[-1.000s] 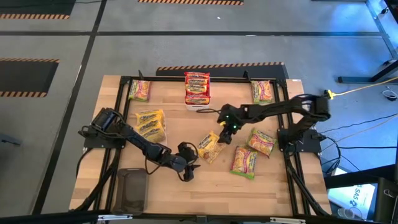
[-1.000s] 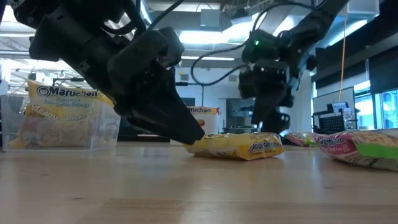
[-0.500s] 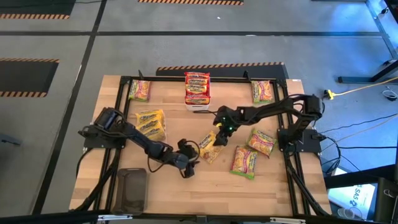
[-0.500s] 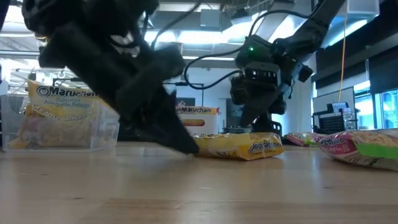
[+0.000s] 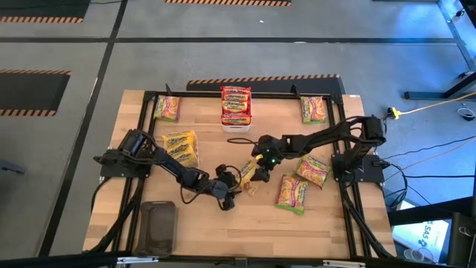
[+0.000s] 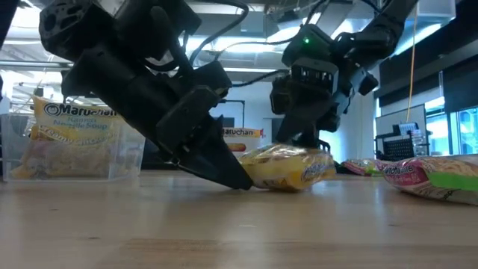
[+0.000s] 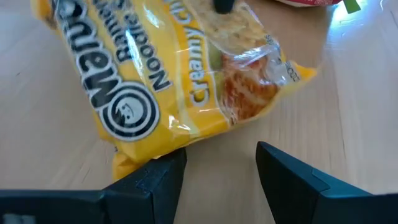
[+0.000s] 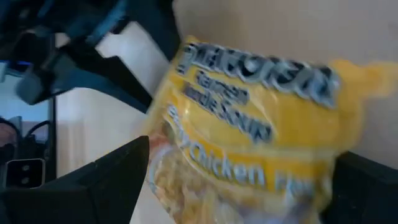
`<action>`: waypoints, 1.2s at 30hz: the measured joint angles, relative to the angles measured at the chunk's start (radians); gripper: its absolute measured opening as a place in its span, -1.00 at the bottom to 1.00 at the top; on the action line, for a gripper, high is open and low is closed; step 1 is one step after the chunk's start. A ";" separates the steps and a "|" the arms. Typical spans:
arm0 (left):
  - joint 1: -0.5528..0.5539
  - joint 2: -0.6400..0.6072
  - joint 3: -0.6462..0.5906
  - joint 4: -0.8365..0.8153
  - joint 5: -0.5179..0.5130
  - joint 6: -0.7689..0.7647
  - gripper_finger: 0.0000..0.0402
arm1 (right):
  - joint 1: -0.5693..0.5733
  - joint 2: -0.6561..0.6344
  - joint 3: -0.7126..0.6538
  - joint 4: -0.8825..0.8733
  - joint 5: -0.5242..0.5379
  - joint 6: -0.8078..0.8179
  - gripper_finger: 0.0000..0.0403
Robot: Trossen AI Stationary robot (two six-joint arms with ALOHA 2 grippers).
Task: Sort Maruchan noodles
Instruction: Put the yellow noodle pack into the transparent bin
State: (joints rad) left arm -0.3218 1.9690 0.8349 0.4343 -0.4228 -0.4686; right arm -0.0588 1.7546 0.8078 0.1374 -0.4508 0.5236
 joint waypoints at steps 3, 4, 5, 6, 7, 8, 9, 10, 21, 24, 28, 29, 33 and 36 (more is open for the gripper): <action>0.002 0.001 0.000 0.003 -0.003 0.004 -0.03 | 0.023 0.000 0.000 0.047 0.015 0.000 0.82; 0.002 0.001 0.000 0.006 -0.007 0.008 -0.03 | 0.031 0.000 0.000 0.059 0.015 0.000 0.82; 0.002 0.002 0.000 0.010 -0.012 0.008 -0.03 | 0.037 0.000 0.000 0.077 0.015 0.000 0.82; 0.002 0.002 0.000 0.017 -0.017 0.008 -0.03 | 0.043 -0.001 0.000 0.091 0.015 0.000 0.82; 0.002 0.003 0.000 0.026 -0.019 0.008 -0.03 | 0.050 -0.001 0.001 0.103 0.016 0.001 0.82; 0.002 0.003 -0.001 0.034 -0.021 0.012 -0.03 | 0.056 -0.002 0.002 0.108 0.021 0.001 0.82; 0.004 0.004 -0.001 0.042 -0.022 0.018 -0.03 | 0.063 -0.002 0.002 0.108 0.026 0.000 0.82; 0.006 0.005 -0.001 0.048 -0.026 0.025 -0.03 | 0.068 -0.002 0.002 0.107 0.033 -0.002 0.82; 0.008 0.001 -0.002 0.069 -0.040 0.029 -0.03 | 0.108 -0.002 0.002 0.100 0.084 -0.041 0.18; 0.003 -0.005 -0.001 0.071 -0.042 0.029 -0.03 | 0.107 -0.002 0.002 0.097 0.098 -0.064 -0.09; 0.003 -0.006 -0.001 0.066 0.013 0.027 -0.03 | 0.107 -0.003 0.003 0.099 0.096 -0.095 -0.42; 0.003 -0.012 -0.001 0.056 0.039 0.025 -0.03 | 0.107 -0.004 0.005 0.099 0.092 -0.104 -0.49; 0.001 -0.099 0.000 -0.042 0.136 0.008 -0.03 | 0.107 -0.006 0.006 0.096 0.092 -0.125 -0.55; 0.001 -0.196 0.000 -0.165 0.161 0.004 -0.03 | 0.112 -0.006 0.006 0.097 0.099 -0.140 -0.53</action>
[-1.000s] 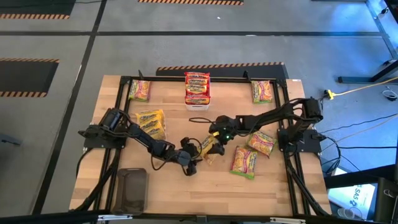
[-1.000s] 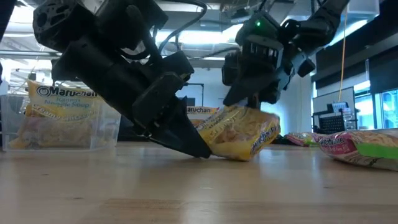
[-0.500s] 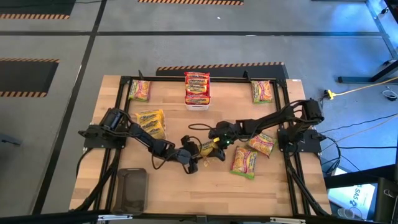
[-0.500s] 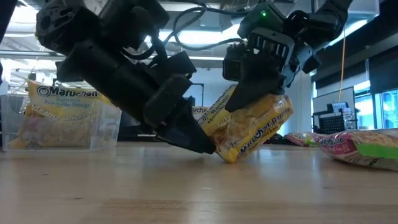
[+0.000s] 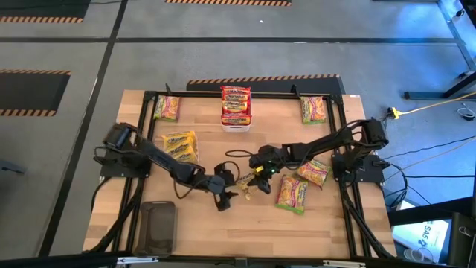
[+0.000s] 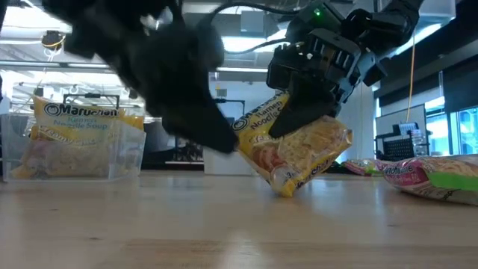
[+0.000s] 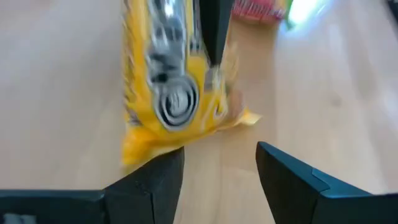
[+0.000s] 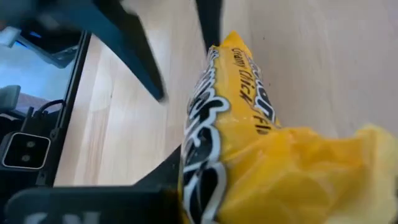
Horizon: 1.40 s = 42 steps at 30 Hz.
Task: Sort Maruchan noodles
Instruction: Put the yellow noodle pack into the transparent bin
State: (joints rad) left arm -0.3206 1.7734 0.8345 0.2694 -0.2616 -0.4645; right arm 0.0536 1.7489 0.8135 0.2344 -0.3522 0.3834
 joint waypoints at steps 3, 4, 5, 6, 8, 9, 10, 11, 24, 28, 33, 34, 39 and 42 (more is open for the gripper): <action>0.000 -0.110 0.000 -0.095 0.003 0.007 -0.03 | 0.011 0.000 -0.001 0.007 0.014 -0.025 -0.45; 0.001 -0.142 0.000 -0.107 -0.006 0.026 -0.03 | 0.016 0.000 -0.001 0.008 0.033 -0.036 -0.44; 0.003 -0.175 0.000 -0.119 -0.010 0.039 -0.03 | 0.022 0.000 0.002 0.008 0.051 -0.052 -0.45; 0.008 -0.205 0.000 -0.123 -0.002 0.052 -0.03 | 0.030 0.000 0.006 0.008 0.069 -0.068 -0.47; 0.024 -0.252 0.000 -0.123 0.005 0.068 -0.02 | 0.047 0.000 0.016 0.008 0.108 -0.104 -0.53; 0.032 -0.269 0.000 -0.127 0.011 0.080 -0.01 | 0.057 0.001 0.022 0.008 0.134 -0.124 -0.55; 0.041 -0.283 0.000 -0.126 0.016 0.094 0.01 | 0.068 0.001 0.028 0.007 0.159 -0.142 -0.55; 0.048 -0.291 0.000 -0.125 0.017 0.104 0.04 | 0.078 0.002 0.035 0.003 0.183 -0.159 -0.55; 0.109 -0.252 -0.001 -0.127 0.179 0.055 0.32 | 0.143 0.003 0.114 0.000 0.323 -0.262 -0.54; 0.109 -0.240 -0.001 -0.133 0.177 0.054 0.32 | 0.143 0.003 0.138 -0.001 0.322 -0.267 -0.52; 0.109 -0.224 -0.002 -0.136 0.180 0.052 0.32 | 0.143 0.003 0.170 -0.004 0.316 -0.280 -0.49; 0.109 -0.224 -0.002 -0.130 0.182 0.049 0.32 | 0.143 0.003 0.174 -0.005 0.316 -0.285 -0.50; 0.109 -0.227 0.000 -0.132 0.180 0.029 0.15 | 0.142 0.003 0.182 -0.016 0.306 -0.288 -0.51; 0.109 -0.227 0.000 -0.134 0.191 0.029 -0.02 | 0.142 0.003 0.183 -0.024 0.306 -0.287 -0.45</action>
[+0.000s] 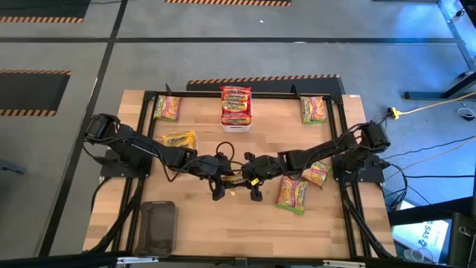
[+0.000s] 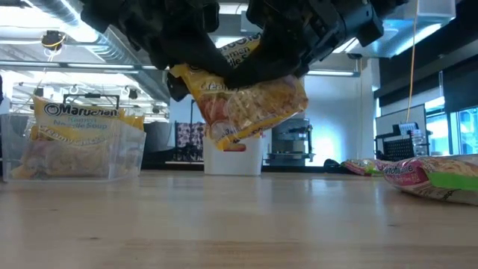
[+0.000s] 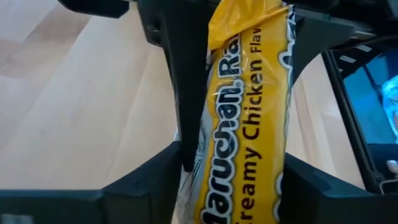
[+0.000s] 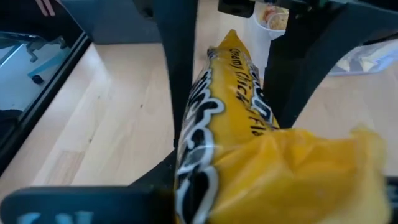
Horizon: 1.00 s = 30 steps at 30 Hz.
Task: Sort Maruchan noodles
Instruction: Put the yellow noodle pack into the transparent bin
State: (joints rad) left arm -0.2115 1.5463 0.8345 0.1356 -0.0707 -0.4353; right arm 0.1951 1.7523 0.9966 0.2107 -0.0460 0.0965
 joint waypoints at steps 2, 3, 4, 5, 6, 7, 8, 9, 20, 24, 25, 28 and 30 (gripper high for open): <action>0.000 0.000 0.000 -0.001 0.013 0.001 -0.12 | 0.001 0.000 0.000 0.000 -0.002 0.000 -0.40; 0.000 0.000 0.000 -0.003 0.016 0.001 -0.16 | 0.001 0.000 0.000 0.001 -0.003 -0.001 -0.38; 0.000 0.000 0.000 -0.005 0.018 0.001 -0.19 | 0.001 0.000 0.000 0.000 -0.004 -0.001 -0.35; 0.000 0.000 0.001 -0.009 0.018 0.000 -0.22 | 0.001 0.000 0.000 -0.003 -0.005 0.002 -0.32; 0.000 0.000 0.001 -0.013 0.015 -0.001 -0.23 | 0.001 0.000 0.000 -0.007 -0.011 0.001 -0.29; 0.000 0.000 0.001 -0.016 0.014 -0.002 -0.24 | 0.001 0.000 0.000 -0.013 -0.020 0.001 -0.25; 0.000 0.000 0.001 -0.021 0.008 -0.001 -0.25 | 0.000 -0.006 0.000 -0.022 -0.026 0.003 -0.20; 0.000 -0.001 0.001 -0.020 0.006 0.000 -0.26 | 0.000 -0.013 0.000 -0.037 -0.026 0.003 -0.15; 0.000 -0.069 0.008 -0.164 0.003 0.017 -0.27 | 0.002 -0.221 0.003 -0.422 -0.034 0.003 0.14; 0.000 -0.084 0.017 -0.169 0.024 0.023 -0.30 | 0.004 -0.270 -0.004 -0.479 -0.002 0.031 0.14; 0.002 -0.082 0.018 -0.166 0.032 0.024 -0.32 | 0.010 -0.278 -0.010 -0.476 0.004 0.033 0.14; 0.002 -0.080 0.017 -0.174 0.039 0.027 -0.34 | 0.018 -0.278 -0.028 -0.414 0.038 0.037 0.14; 0.002 -0.080 0.017 -0.172 0.037 0.027 -0.34 | 0.028 -0.275 -0.047 -0.380 0.044 0.052 0.14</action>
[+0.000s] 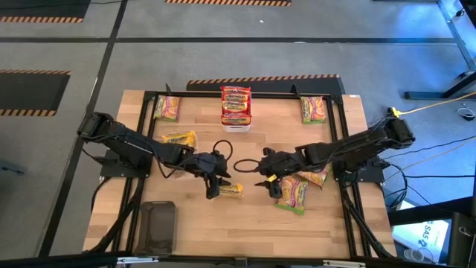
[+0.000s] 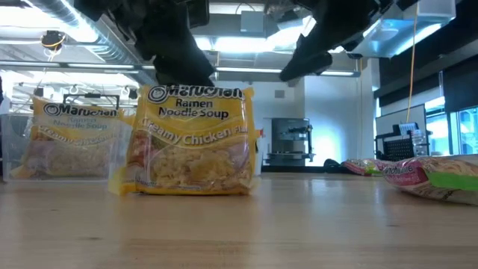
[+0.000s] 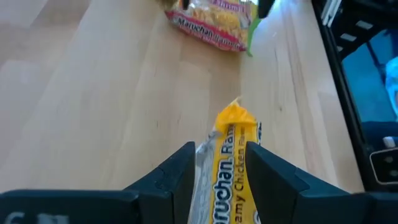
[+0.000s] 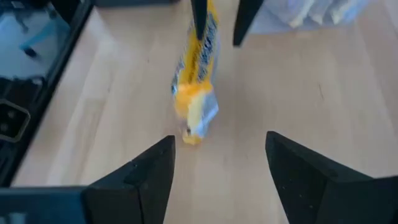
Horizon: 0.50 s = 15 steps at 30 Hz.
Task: Sort Maruchan noodles
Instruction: Put the yellow noodle pack into the transparent bin
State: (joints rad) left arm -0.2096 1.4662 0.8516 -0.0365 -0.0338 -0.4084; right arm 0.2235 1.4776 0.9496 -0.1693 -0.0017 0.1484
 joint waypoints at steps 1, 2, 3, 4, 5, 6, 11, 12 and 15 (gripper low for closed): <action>0.000 0.000 0.000 -0.004 0.001 0.000 -0.34 | 0.000 0.008 -0.009 0.034 0.001 0.004 0.14; 0.000 0.000 0.000 -0.004 0.002 0.000 -0.34 | 0.000 0.012 -0.020 0.059 0.000 0.007 0.14; 0.000 0.000 0.000 -0.003 0.002 0.000 -0.34 | 0.001 0.013 -0.035 0.064 -0.002 0.015 0.14; 0.000 0.000 0.000 -0.003 0.003 0.000 -0.34 | 0.008 0.024 -0.052 0.087 -0.008 0.035 0.14; 0.000 0.000 0.000 -0.003 0.002 0.000 -0.34 | 0.013 0.043 -0.068 0.140 -0.006 0.061 0.14; 0.000 0.000 0.000 -0.003 0.002 -0.001 -0.34 | 0.014 0.057 -0.094 0.187 -0.001 0.082 0.14; 0.000 0.000 0.000 0.000 -0.001 0.000 -0.34 | 0.048 0.184 -0.176 0.461 0.036 0.114 0.27; 0.000 0.000 0.000 -0.001 -0.001 0.000 -0.34 | 0.056 0.218 -0.184 0.516 0.065 0.115 0.32; 0.000 0.000 0.000 0.001 0.000 0.000 -0.34 | 0.075 0.305 -0.191 0.646 0.111 0.109 0.47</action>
State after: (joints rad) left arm -0.2096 1.4666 0.8513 -0.0350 -0.0339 -0.4084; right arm 0.2988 1.7825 0.7584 0.4771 0.1093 0.2575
